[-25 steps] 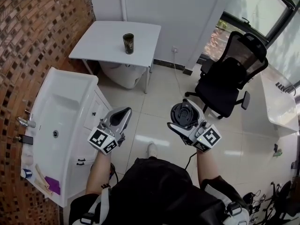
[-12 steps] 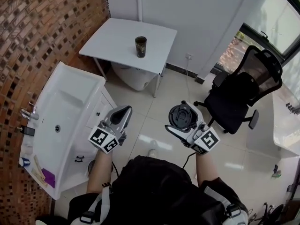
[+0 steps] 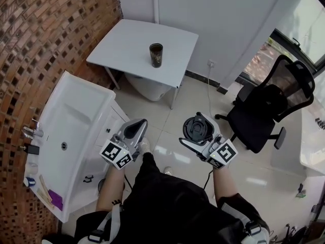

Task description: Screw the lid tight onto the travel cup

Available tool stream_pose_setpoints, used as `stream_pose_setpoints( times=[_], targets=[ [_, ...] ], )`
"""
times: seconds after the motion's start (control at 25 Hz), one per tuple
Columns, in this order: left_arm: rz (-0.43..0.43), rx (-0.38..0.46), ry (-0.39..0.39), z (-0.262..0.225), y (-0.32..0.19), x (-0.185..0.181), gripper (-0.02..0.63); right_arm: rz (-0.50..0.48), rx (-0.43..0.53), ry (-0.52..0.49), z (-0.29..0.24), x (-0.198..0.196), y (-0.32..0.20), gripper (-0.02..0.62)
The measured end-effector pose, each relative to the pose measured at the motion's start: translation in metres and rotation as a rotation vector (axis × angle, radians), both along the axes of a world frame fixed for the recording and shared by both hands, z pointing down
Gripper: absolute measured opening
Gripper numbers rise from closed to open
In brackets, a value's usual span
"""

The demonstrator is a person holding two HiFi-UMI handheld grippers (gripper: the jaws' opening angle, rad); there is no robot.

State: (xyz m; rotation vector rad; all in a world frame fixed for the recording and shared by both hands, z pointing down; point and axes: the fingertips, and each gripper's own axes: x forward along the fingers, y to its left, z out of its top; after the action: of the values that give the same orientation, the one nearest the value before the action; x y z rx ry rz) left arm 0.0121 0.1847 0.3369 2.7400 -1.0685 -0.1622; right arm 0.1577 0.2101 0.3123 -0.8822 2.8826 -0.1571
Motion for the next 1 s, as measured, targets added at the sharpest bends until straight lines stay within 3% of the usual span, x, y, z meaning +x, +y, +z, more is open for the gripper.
stream_pose_setpoints(
  times=[0.52,1.0],
  targets=[
    [0.088,0.082,-0.027,-0.018,-0.159,-0.037,0.003,0.049,0.086,-0.063,-0.027,-0.054,-0.150,0.489],
    [0.104,0.074,-0.040,0.002,-0.251,-0.078,0.003,0.076,0.071,0.003,-0.011,-0.094,-0.244,0.489]
  ],
)
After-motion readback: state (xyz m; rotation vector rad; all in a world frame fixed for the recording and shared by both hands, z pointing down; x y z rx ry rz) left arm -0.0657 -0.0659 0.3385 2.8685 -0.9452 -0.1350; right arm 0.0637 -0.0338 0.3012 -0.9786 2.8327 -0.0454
